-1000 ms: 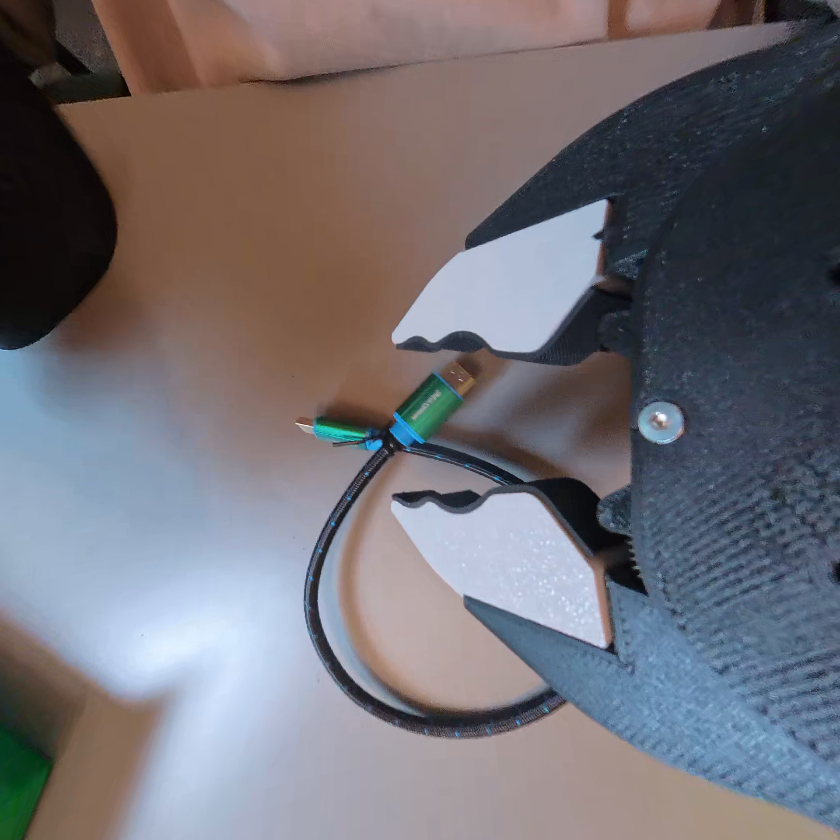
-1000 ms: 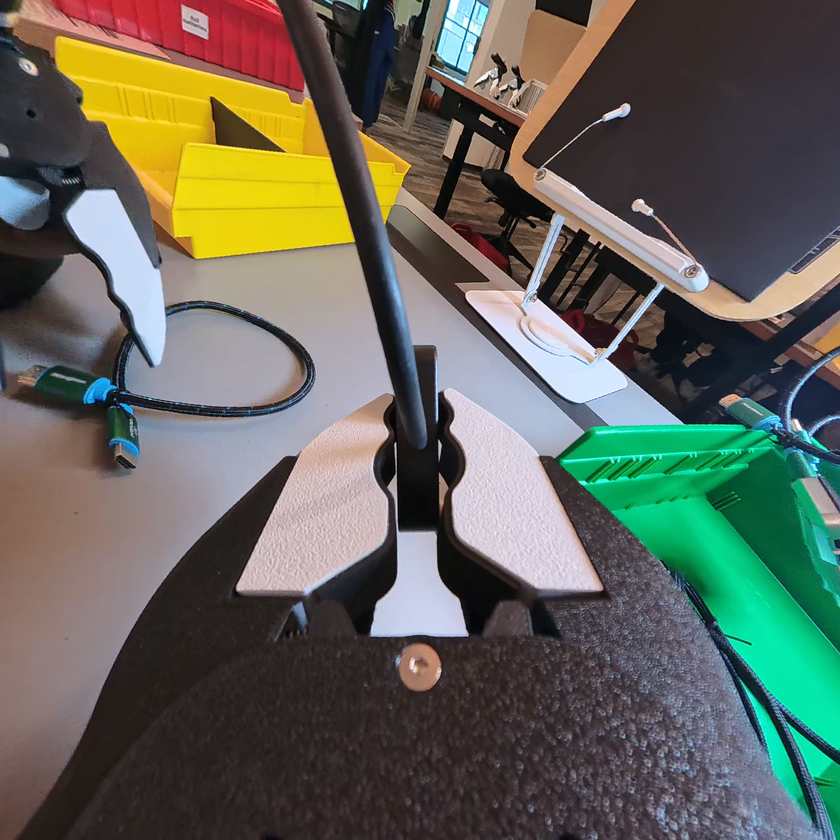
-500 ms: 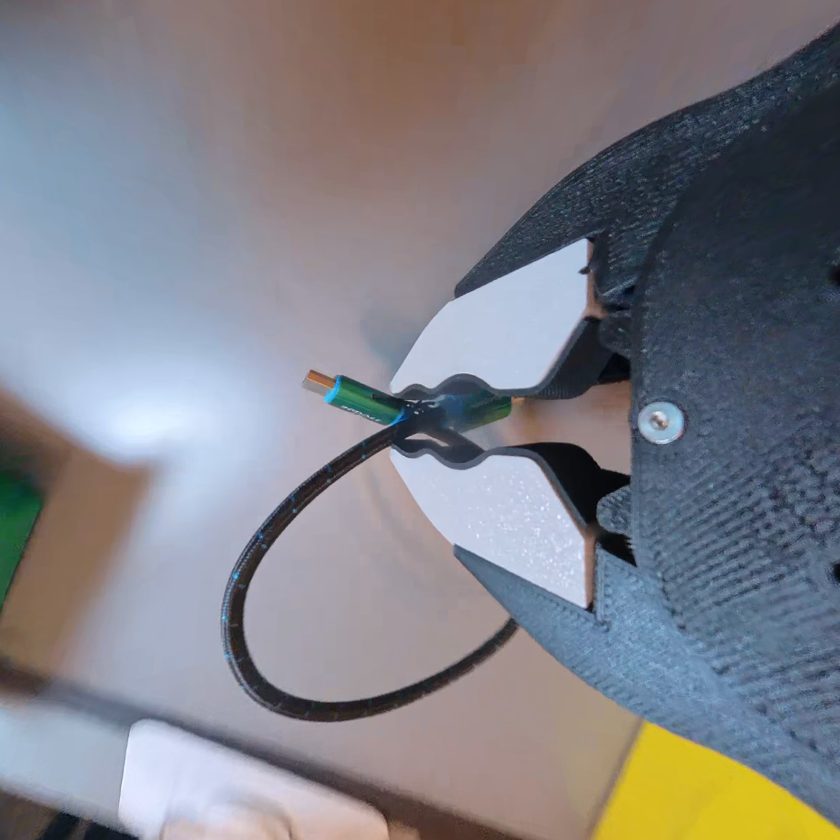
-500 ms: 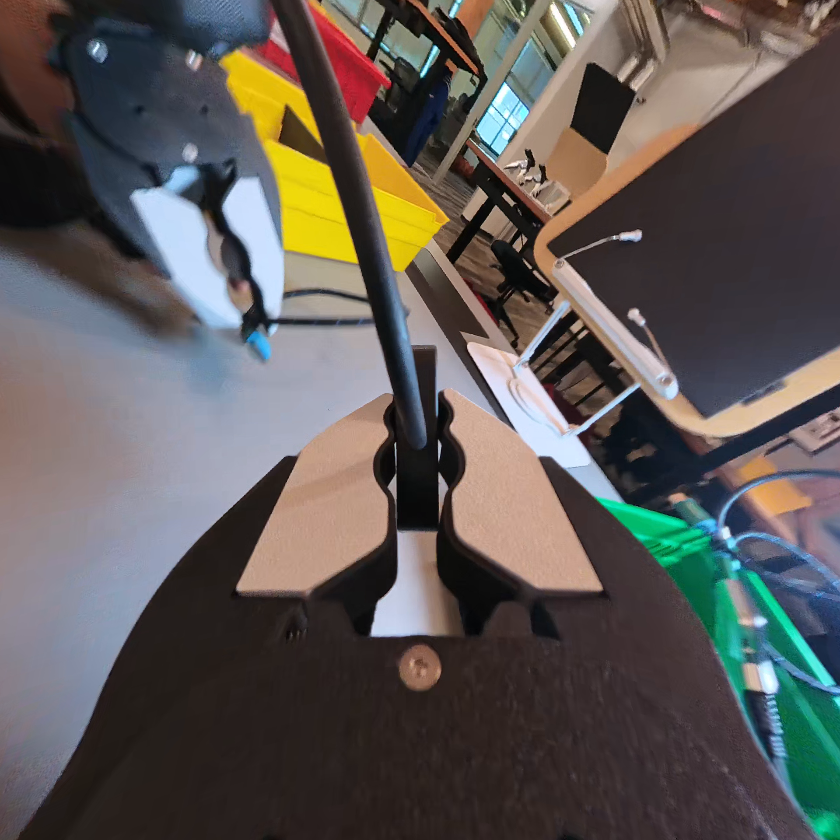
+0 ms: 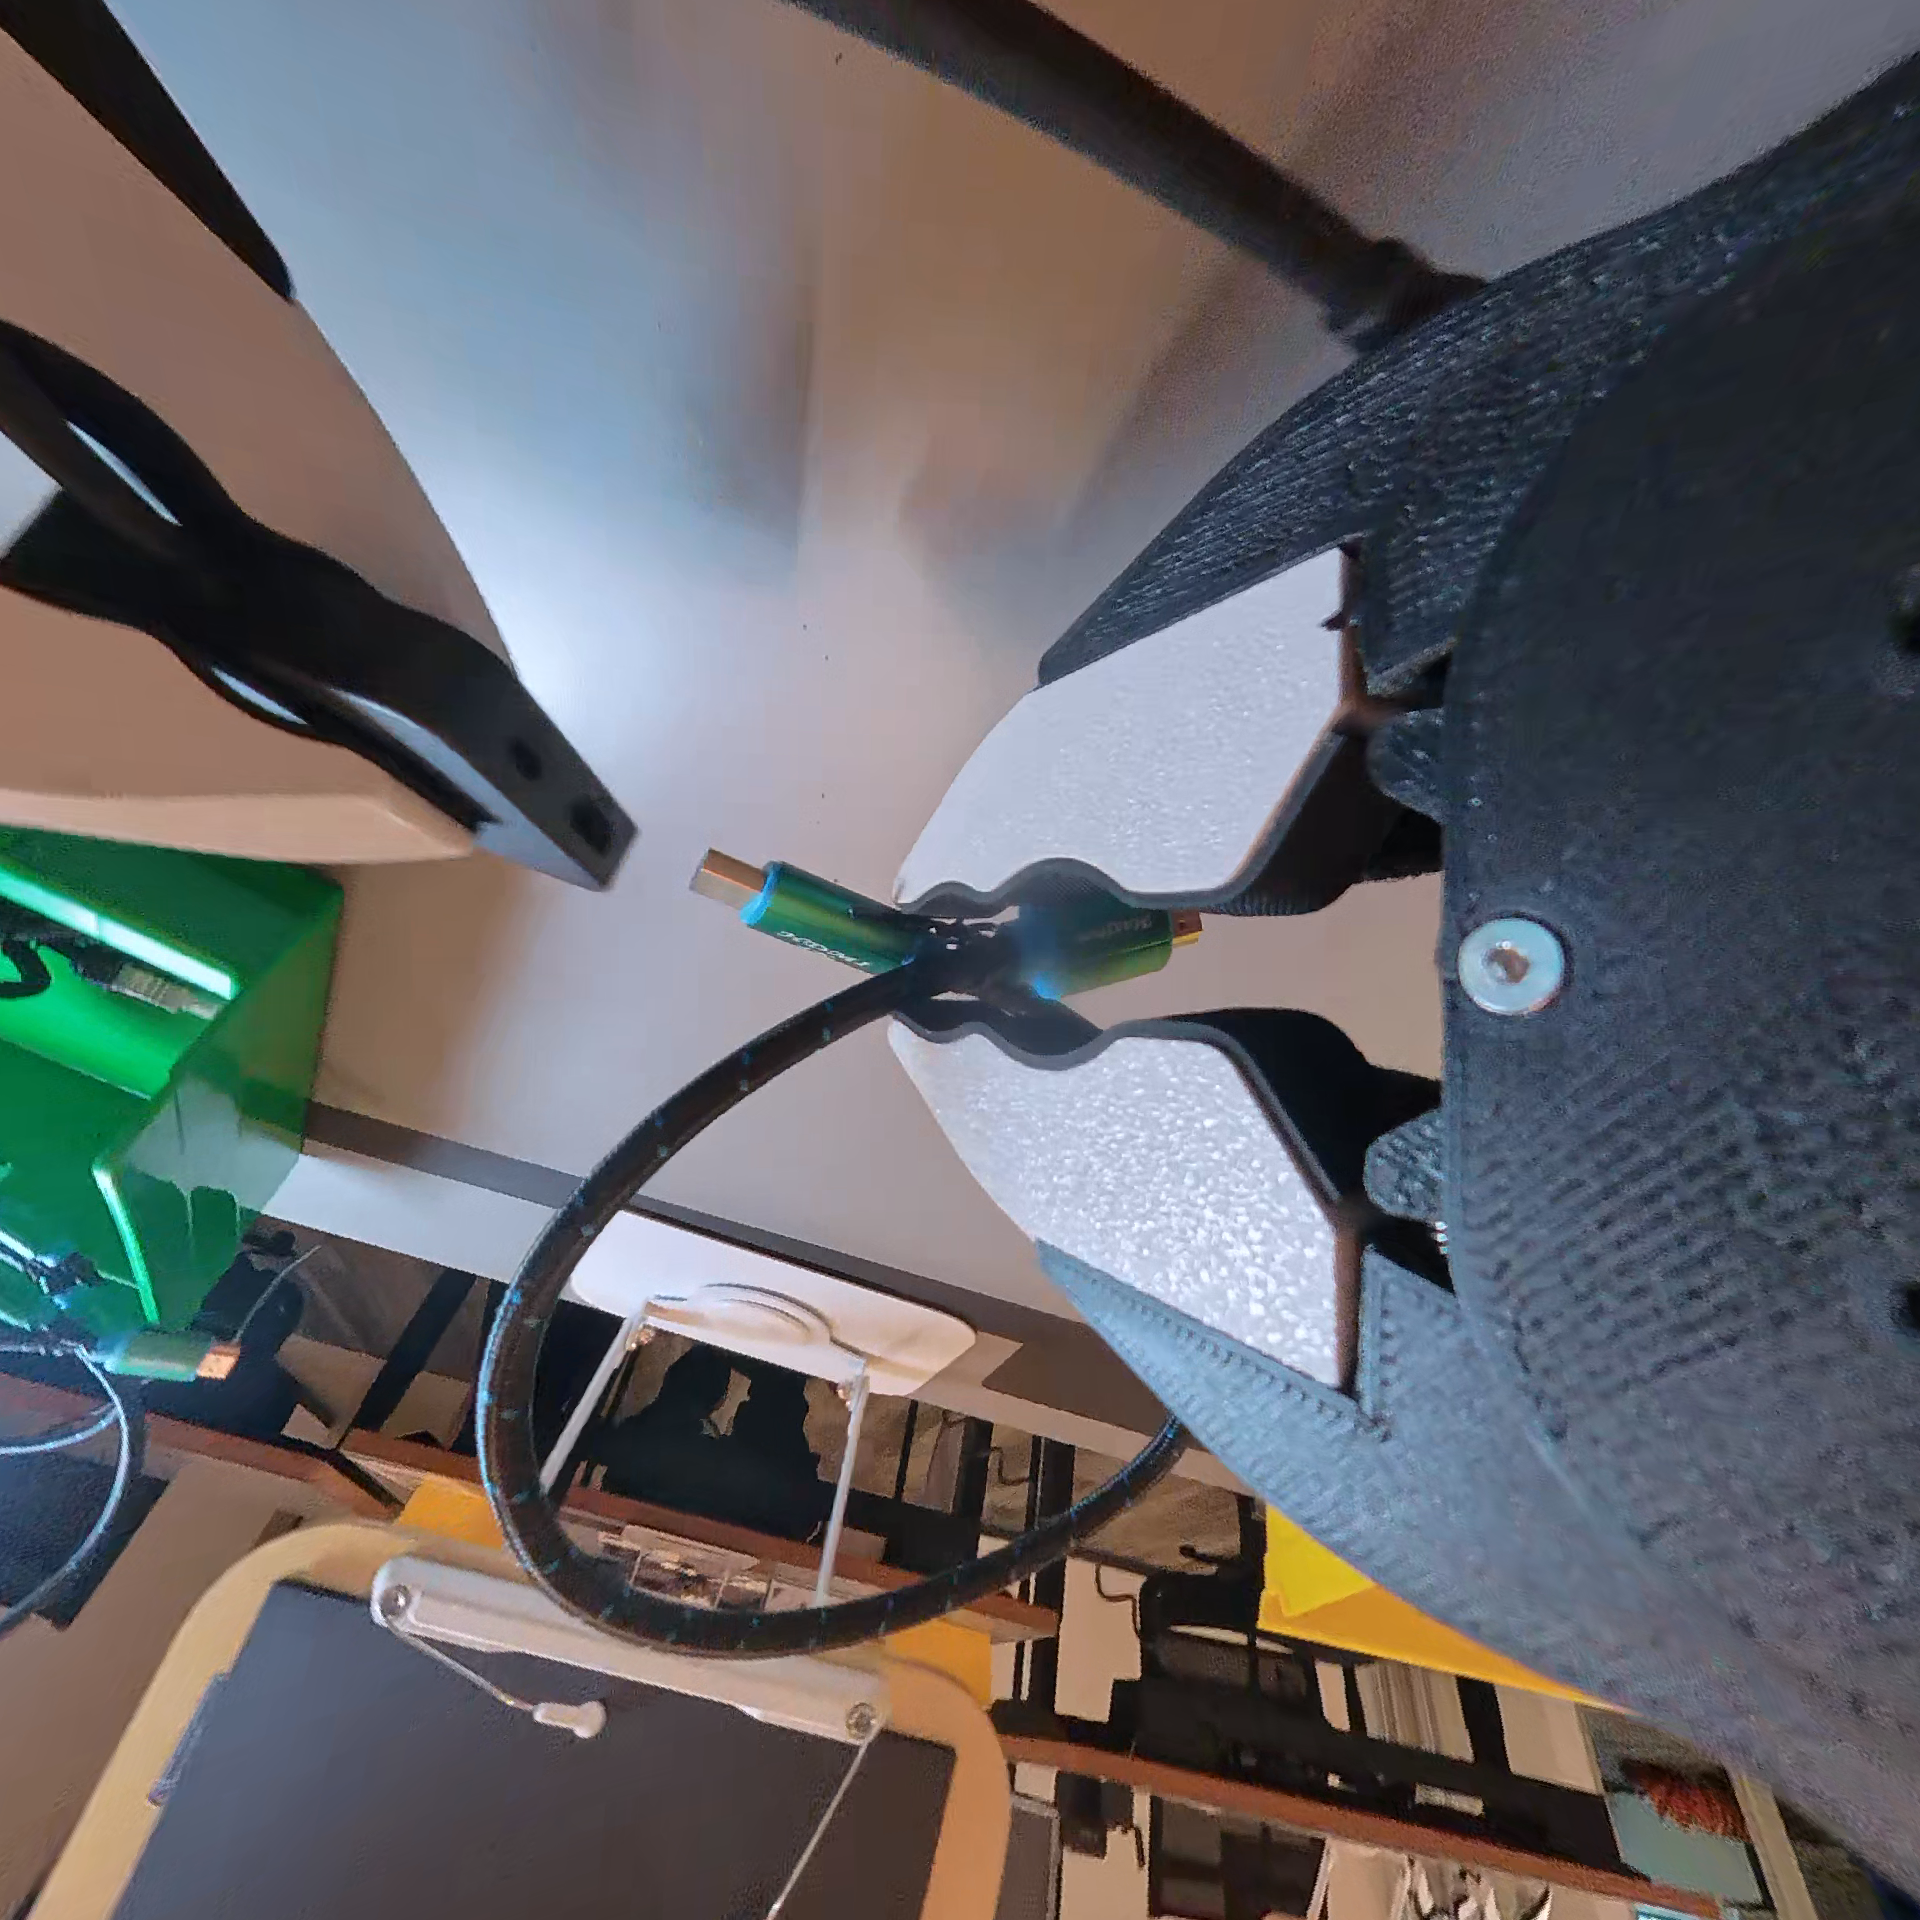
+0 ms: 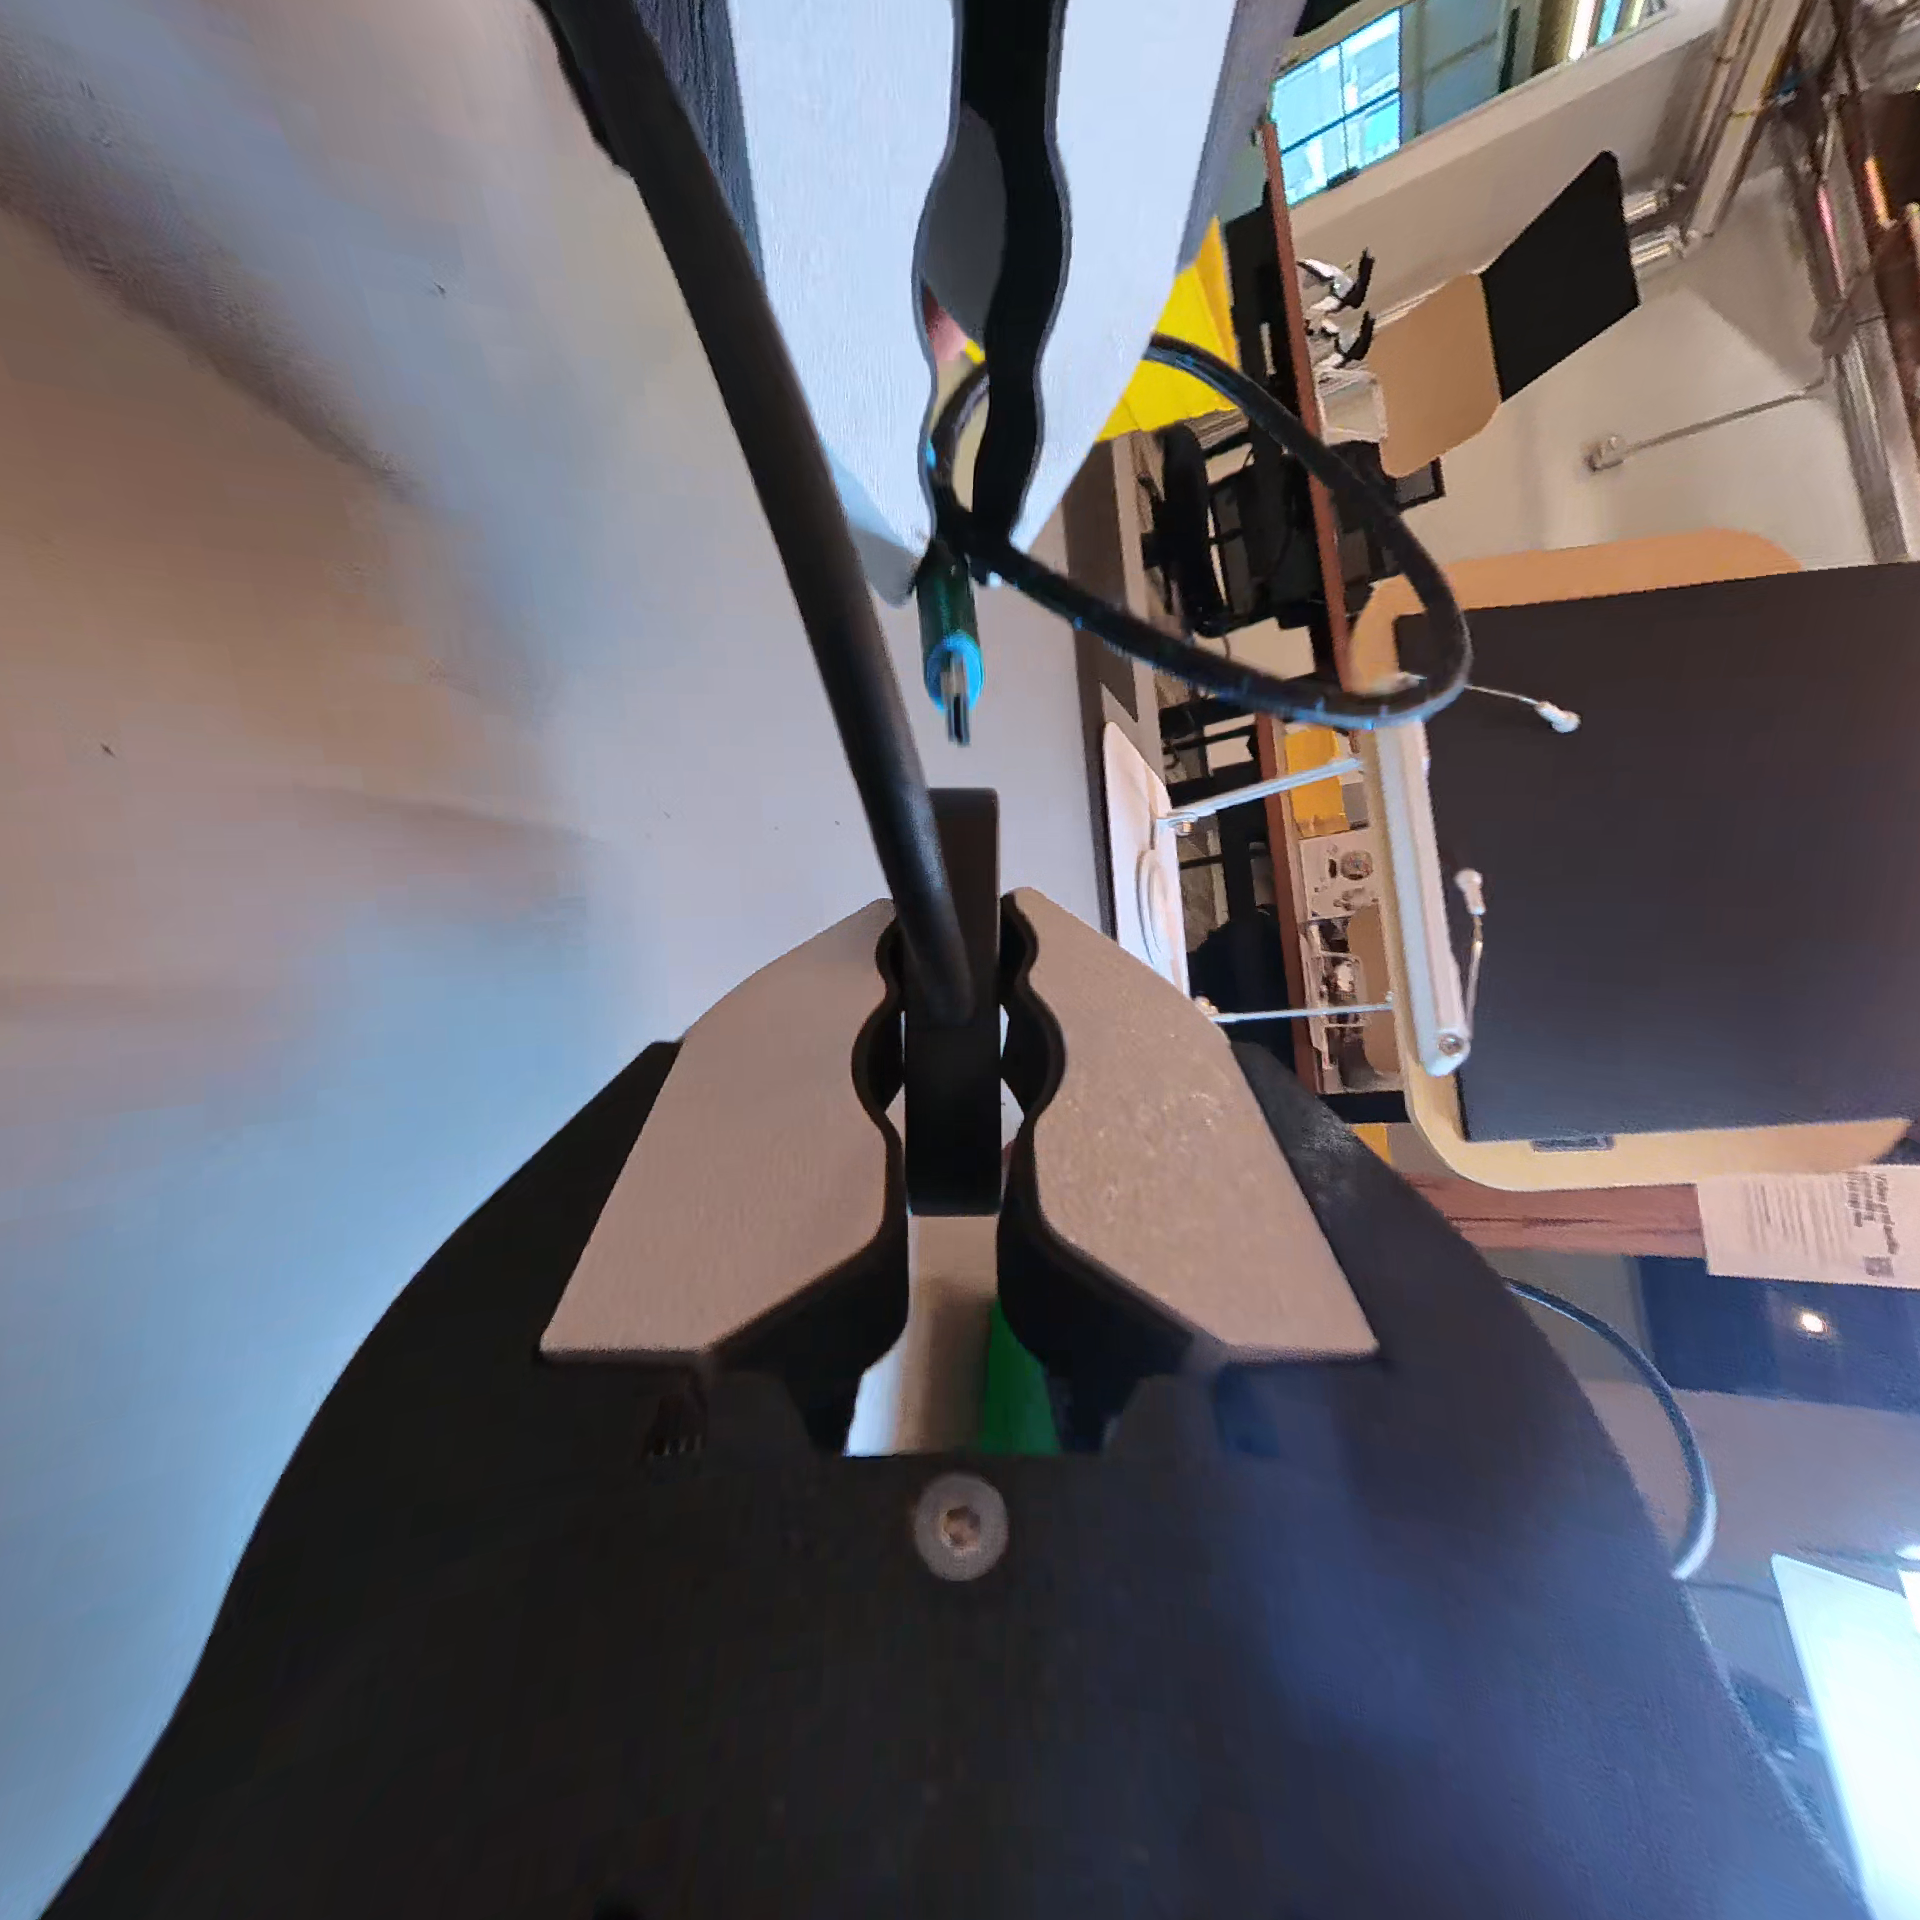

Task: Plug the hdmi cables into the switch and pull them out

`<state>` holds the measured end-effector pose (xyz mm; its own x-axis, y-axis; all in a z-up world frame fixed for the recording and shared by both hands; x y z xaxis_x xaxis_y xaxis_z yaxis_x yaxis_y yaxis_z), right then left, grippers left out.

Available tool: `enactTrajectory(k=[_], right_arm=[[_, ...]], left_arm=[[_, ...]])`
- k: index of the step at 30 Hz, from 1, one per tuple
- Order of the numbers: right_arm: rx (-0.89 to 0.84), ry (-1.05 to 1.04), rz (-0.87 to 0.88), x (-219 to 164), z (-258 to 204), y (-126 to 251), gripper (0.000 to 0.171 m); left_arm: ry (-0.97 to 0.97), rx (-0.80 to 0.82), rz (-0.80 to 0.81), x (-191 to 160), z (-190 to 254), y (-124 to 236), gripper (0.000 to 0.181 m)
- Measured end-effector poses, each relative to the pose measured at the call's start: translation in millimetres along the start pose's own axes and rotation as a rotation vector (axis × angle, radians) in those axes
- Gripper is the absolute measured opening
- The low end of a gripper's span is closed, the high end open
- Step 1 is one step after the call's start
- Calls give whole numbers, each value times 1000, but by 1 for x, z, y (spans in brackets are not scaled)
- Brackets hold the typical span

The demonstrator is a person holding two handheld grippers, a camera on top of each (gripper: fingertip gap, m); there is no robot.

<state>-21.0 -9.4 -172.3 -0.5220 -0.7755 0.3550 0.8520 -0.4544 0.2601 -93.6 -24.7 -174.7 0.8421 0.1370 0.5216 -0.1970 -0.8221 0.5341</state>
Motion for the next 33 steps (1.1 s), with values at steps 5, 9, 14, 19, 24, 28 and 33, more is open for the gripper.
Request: enactTrajectory(k=[5,9,14,19,24,28,33], right_arm=[[43,-49,-19,6,-8,-5,14],[58,5,-32,8,-15,-5,14],[105,59,-69,7,-28,-7,14],[117,54,-117,3,-29,-8,14],[173,-42,-11,15,-33,-3,14],[202,-78,13,20,-35,-2,14],[265,-157,130,33,-38,5,14]], left_arm=[[-51,-8,-22,3,11,-5,16],[29,-85,-34,0,18,-6,16],[111,-191,-86,-8,31,-9,16],[205,-254,-73,-1,33,-2,15],[162,-253,-158,-7,36,-1,15],[147,-278,-206,-13,40,-3,14],[161,-325,-188,-9,46,-1,14]])
Point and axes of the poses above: each gripper's, where its closed fingertips meet, y back along the fingers, x out of its top, z = x × y across the jaws, the point moved 1 cm from there along y, back along the fingers, and after that the axes turned 4 degrees about -x, right-handed, at the moved point
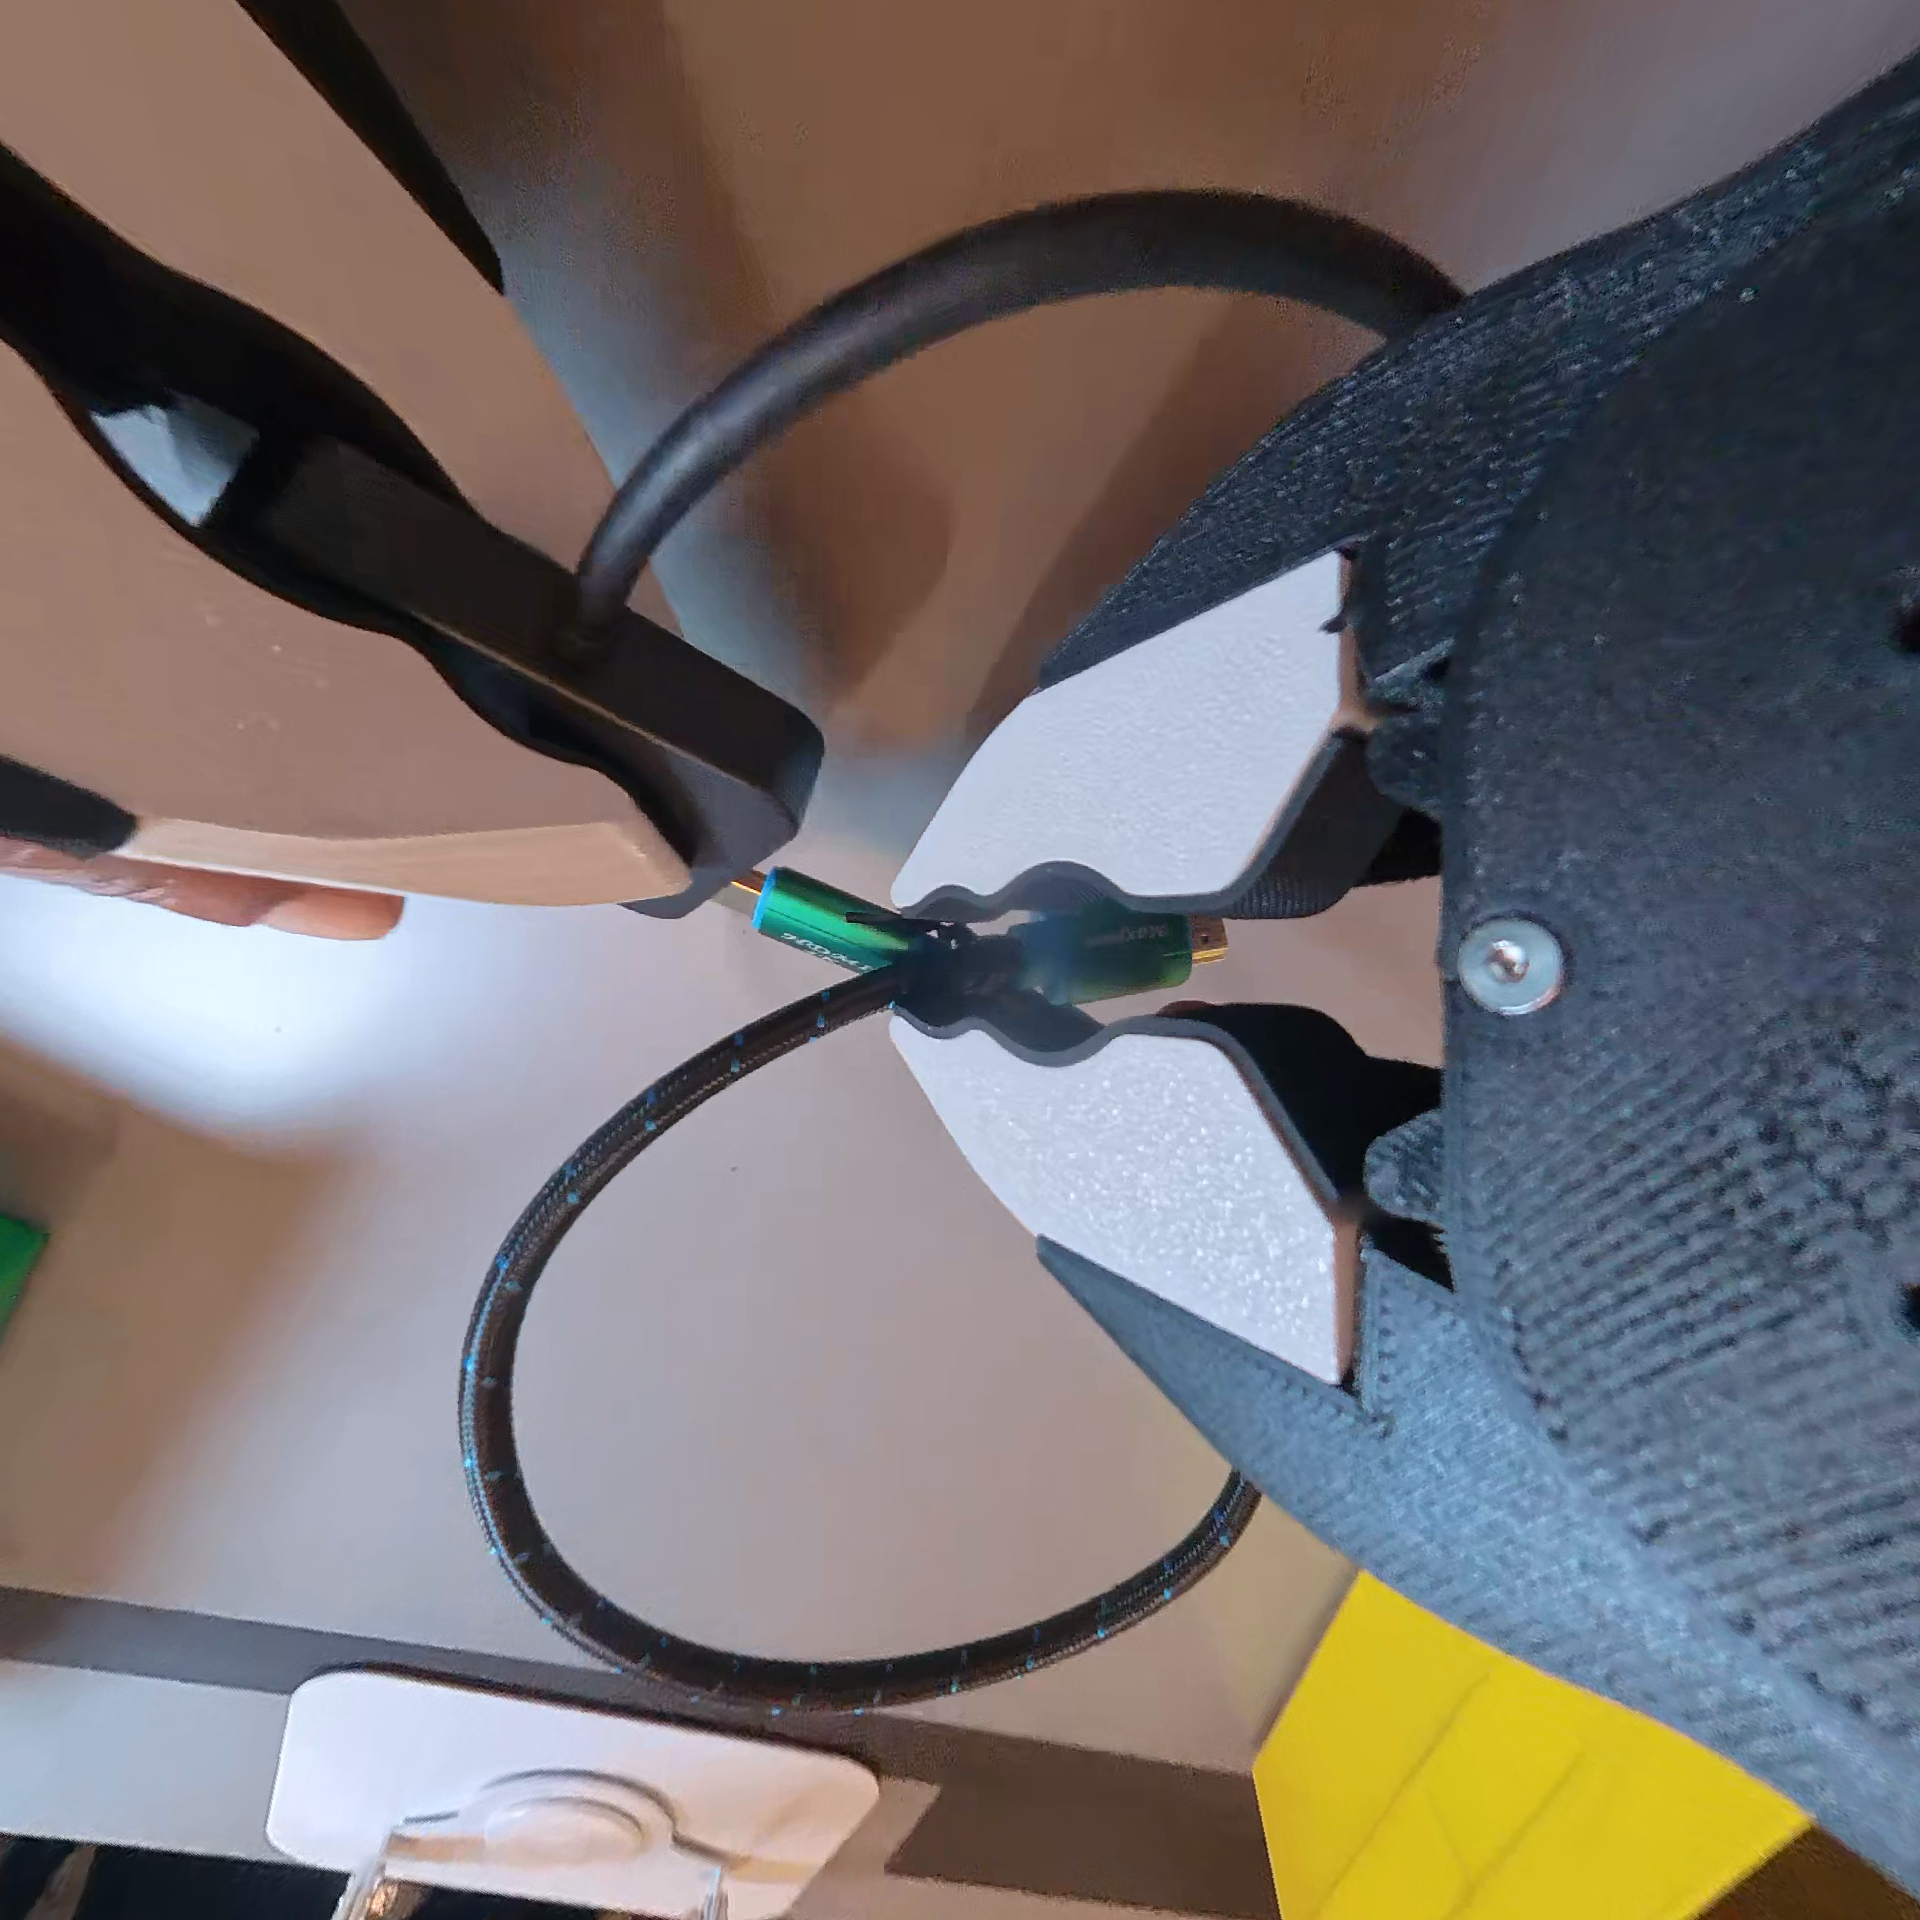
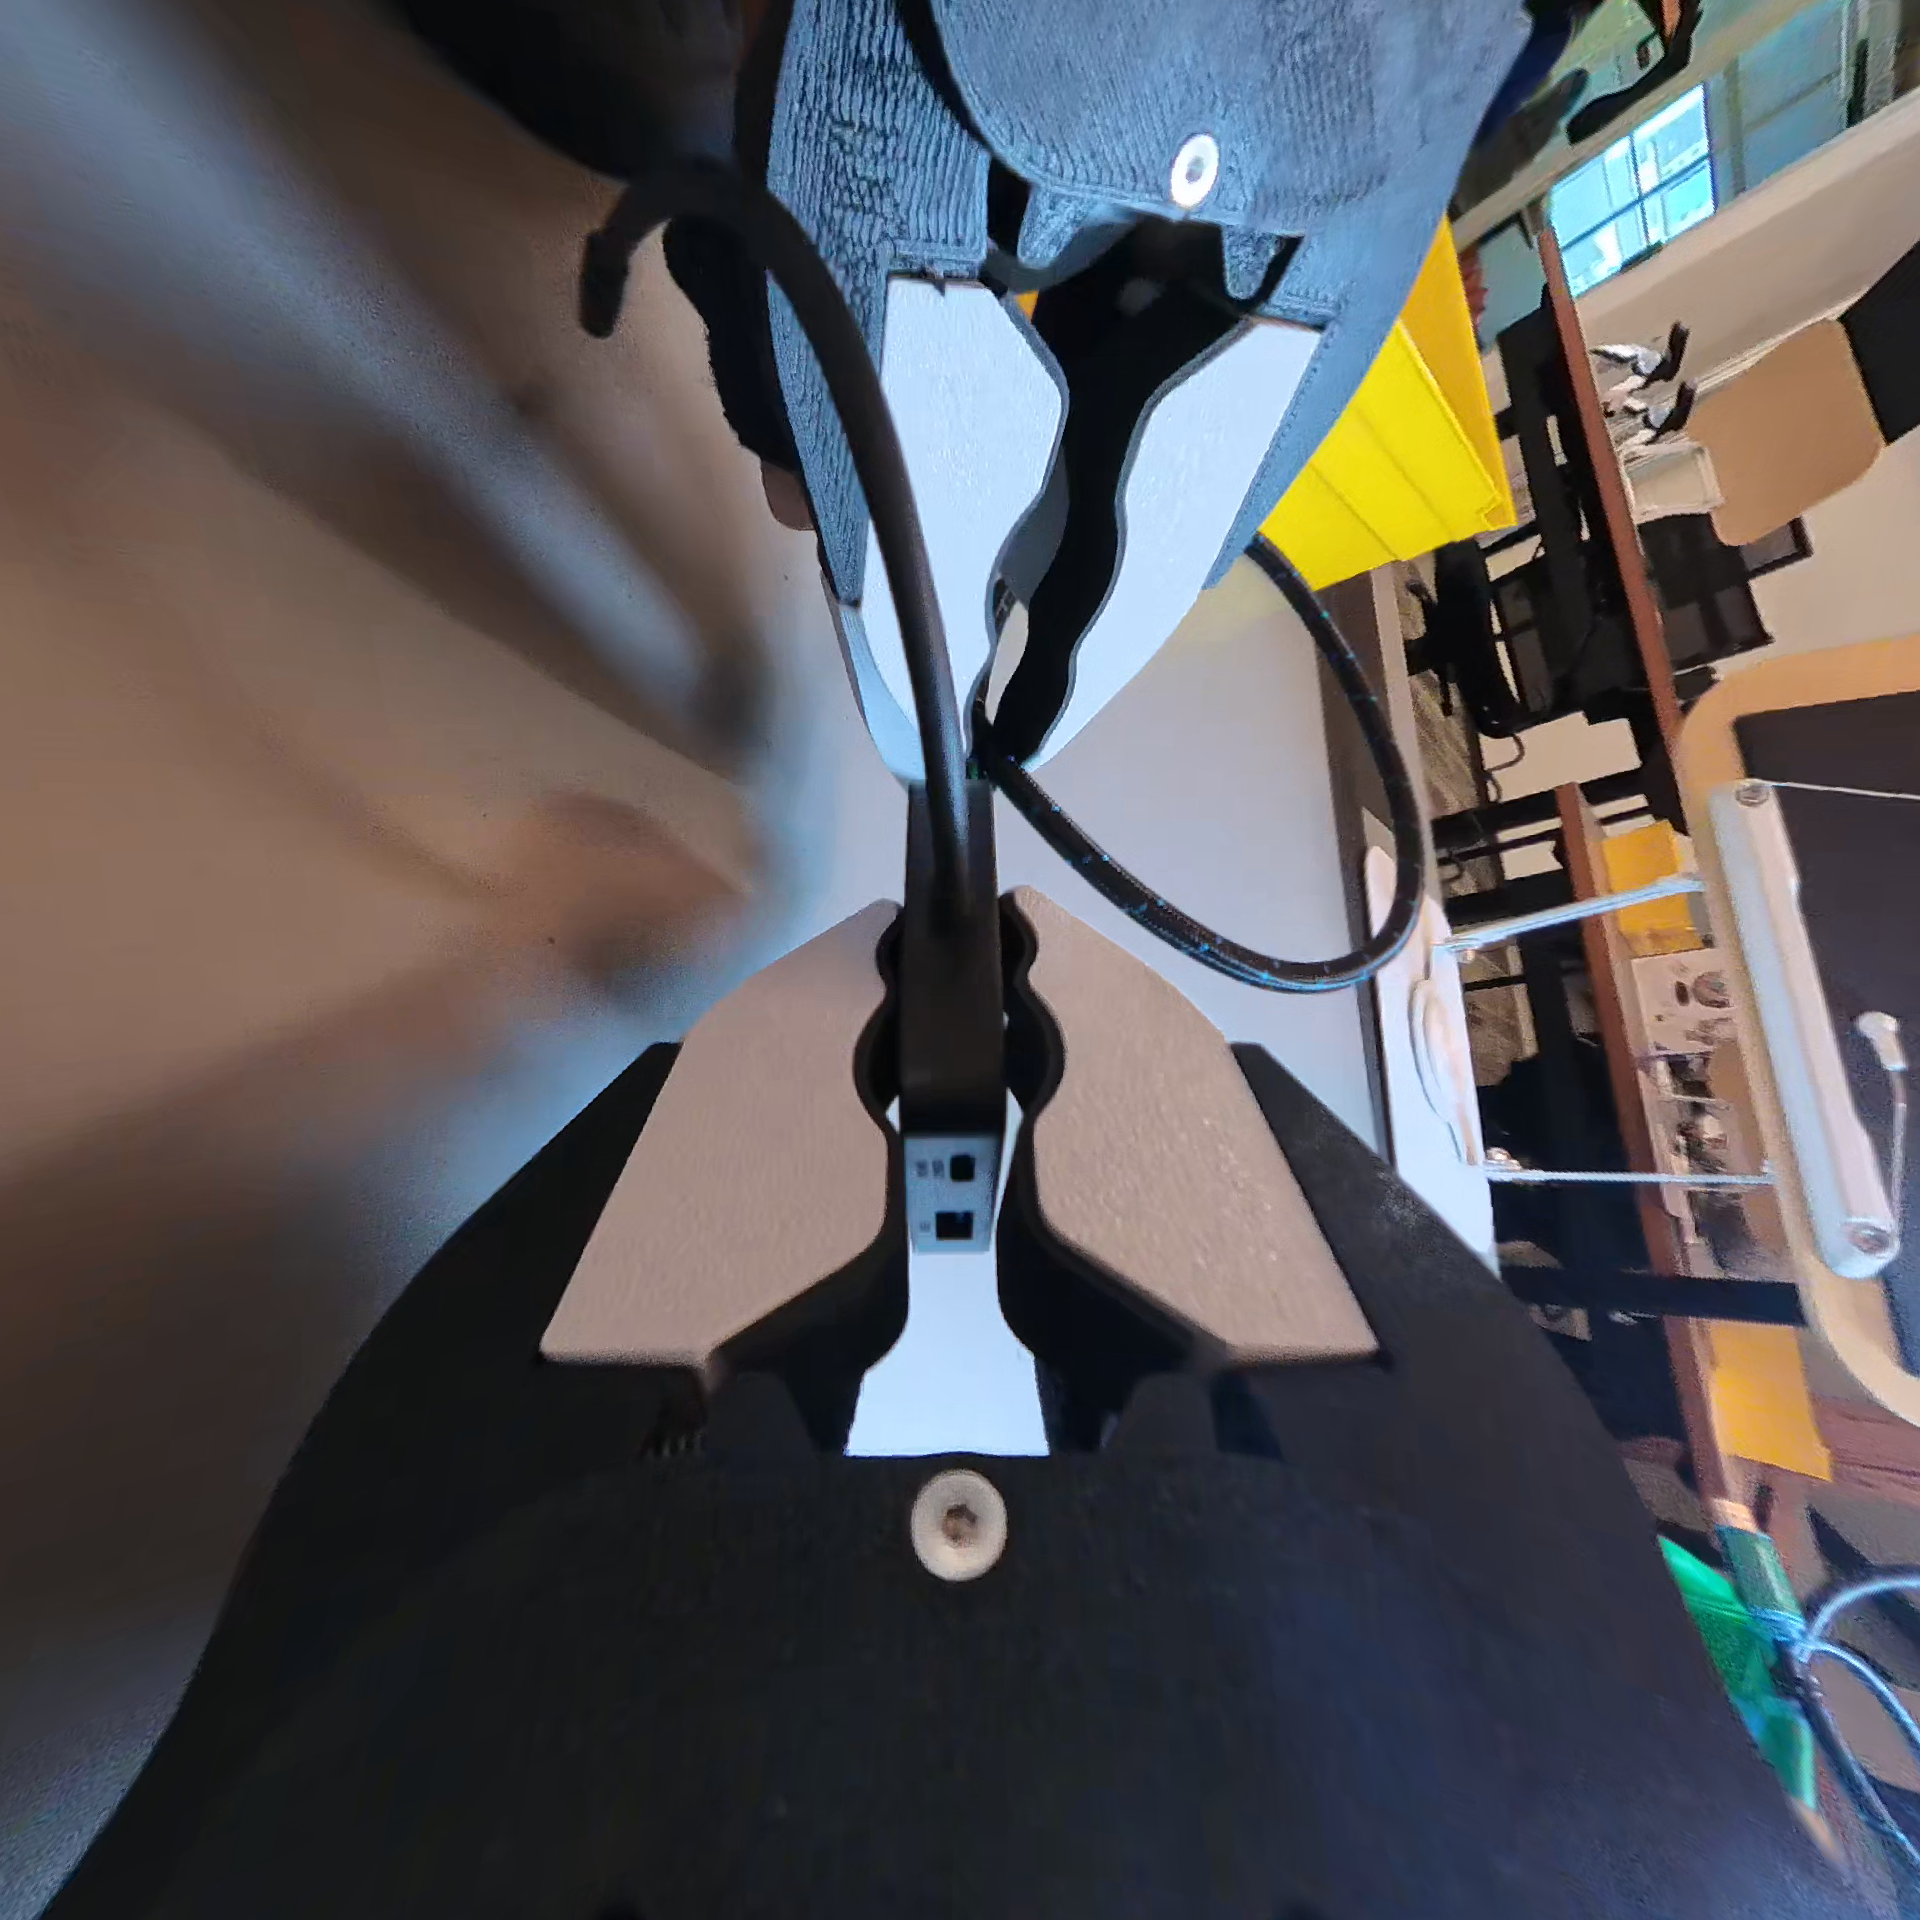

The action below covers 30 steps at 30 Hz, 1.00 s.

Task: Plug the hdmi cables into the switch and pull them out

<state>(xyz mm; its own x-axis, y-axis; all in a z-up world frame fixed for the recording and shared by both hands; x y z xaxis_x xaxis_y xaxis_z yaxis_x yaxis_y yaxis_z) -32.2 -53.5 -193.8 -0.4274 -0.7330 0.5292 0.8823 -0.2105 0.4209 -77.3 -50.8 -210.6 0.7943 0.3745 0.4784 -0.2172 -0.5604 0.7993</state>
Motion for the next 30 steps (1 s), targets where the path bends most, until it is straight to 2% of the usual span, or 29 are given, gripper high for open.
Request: enactTrajectory(k=[5,10,14,21,24,30], right_arm=[[20,-99,82,4,6,9,14],[106,-398,301,15,20,26,14],[168,-520,410,22,23,33,14],[214,-429,374,26,10,33,14],[238,-417,381,29,8,36,14],[395,-450,383,29,-6,42,14]], left_arm=[[59,-69,94,8,2,12,14],[125,-159,243,21,5,32,14],[200,-262,324,24,9,41,13],[244,-381,273,16,24,34,13],[263,-462,317,18,28,36,13],[246,-581,305,16,46,33,12]])
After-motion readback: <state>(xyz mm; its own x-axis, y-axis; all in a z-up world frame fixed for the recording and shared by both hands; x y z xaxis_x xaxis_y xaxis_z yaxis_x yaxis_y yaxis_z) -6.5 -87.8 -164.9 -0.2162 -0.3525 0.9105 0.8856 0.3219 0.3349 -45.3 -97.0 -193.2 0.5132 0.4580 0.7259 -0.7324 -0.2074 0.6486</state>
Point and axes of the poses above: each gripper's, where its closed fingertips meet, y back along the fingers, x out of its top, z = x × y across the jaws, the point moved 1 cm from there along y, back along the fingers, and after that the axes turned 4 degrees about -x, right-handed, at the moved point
